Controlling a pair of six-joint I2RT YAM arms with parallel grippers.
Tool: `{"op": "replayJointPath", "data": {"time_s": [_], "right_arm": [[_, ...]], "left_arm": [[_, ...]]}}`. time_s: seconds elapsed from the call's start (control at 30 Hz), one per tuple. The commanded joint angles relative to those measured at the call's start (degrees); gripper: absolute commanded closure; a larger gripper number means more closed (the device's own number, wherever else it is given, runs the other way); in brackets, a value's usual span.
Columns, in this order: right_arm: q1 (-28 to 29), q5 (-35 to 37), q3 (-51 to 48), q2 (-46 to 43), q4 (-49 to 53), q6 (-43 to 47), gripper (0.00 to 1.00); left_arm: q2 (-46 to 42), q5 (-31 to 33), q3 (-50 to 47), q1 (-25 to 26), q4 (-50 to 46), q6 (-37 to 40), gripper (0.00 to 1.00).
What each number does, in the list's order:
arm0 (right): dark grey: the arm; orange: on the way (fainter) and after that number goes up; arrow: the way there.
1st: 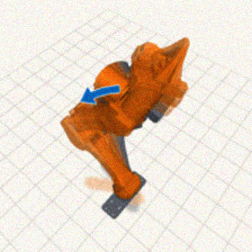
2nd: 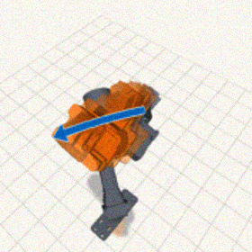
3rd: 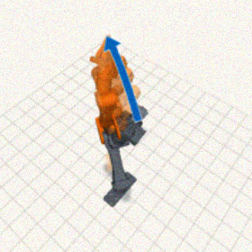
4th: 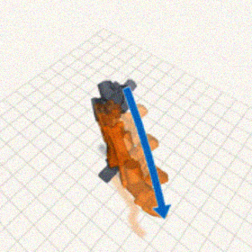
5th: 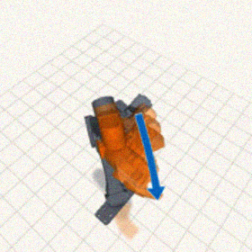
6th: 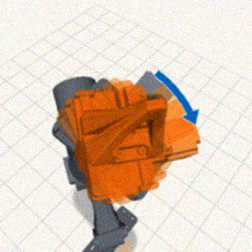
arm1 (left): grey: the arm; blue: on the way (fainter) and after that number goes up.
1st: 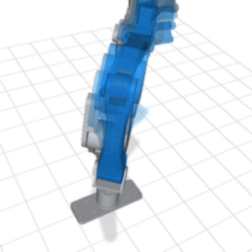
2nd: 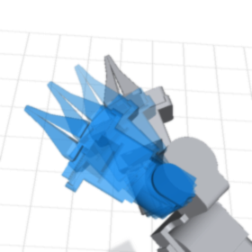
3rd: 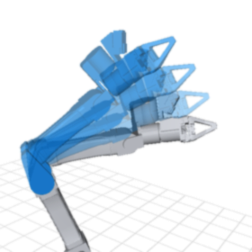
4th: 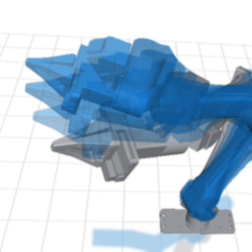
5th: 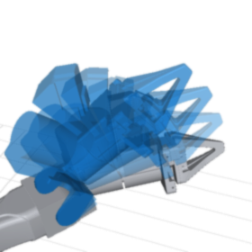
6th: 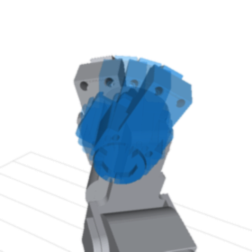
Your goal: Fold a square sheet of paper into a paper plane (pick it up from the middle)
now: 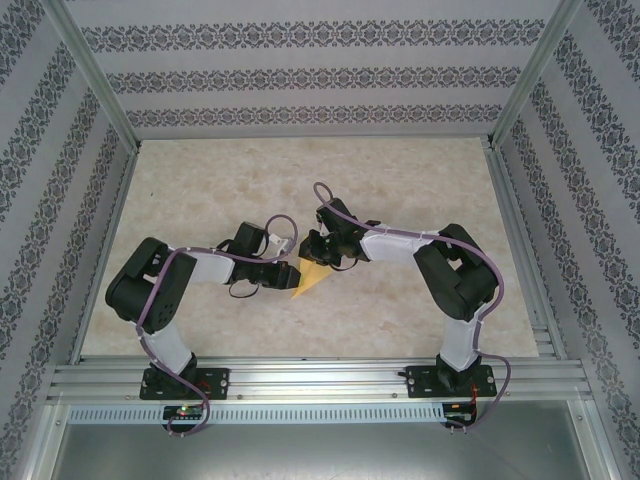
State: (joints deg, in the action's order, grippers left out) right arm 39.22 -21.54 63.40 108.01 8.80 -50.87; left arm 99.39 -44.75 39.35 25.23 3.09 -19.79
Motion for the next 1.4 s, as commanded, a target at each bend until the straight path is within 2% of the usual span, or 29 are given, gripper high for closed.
{"op": "replayJointPath", "data": {"time_s": [0.0, 0.43, 0.5, 0.6, 0.67, 1.03, 1.1, 1.17, 1.37], "right_arm": [[-0.69, 0.46, 1.81, 1.22, 0.17, 0.70, 0.83], [-0.56, 0.30, 2.43, 1.72, -0.10, 0.34, 0.83], [-0.60, 0.34, 2.58, 1.87, 0.06, 0.33, 0.83], [-0.68, 0.38, 2.61, 2.28, -0.08, 0.34, 0.83], [-0.66, 0.40, 2.70, 2.49, -0.06, 0.42, 0.83], [-0.87, 0.27, 3.65, 4.47, -0.92, 0.33, 0.82], [-0.83, 0.40, 3.95, 4.95, -0.82, 0.34, 0.83], [-0.95, 0.40, 4.10, 5.45, -0.88, 0.38, 0.83], [-1.08, 0.23, 4.51, 6.07, -1.24, 0.16, 0.83]], "left_arm": [[-1.69, 4.91, -0.32, -0.97, -4.39, 1.80, 0.79], [-2.89, 9.57, -0.05, 1.48, -8.74, 4.33, 0.75], [-3.24, 10.20, -0.15, 1.41, -9.26, 4.52, 0.78], [-3.67, 10.65, -0.81, 1.47, -8.20, 4.16, 0.90], [-3.76, 10.83, -0.86, 1.47, -8.17, 4.06, 0.94], [-3.79, 8.28, -0.86, 0.75, -6.37, 1.39, 1.00], [-4.50, 8.33, -0.88, 0.65, -6.09, 0.90, 0.97], [-5.14, 9.50, -0.62, 0.67, -7.21, 1.39, 0.88], [-6.52, 12.01, -1.01, 0.70, -9.57, 2.17, 0.76]]}}
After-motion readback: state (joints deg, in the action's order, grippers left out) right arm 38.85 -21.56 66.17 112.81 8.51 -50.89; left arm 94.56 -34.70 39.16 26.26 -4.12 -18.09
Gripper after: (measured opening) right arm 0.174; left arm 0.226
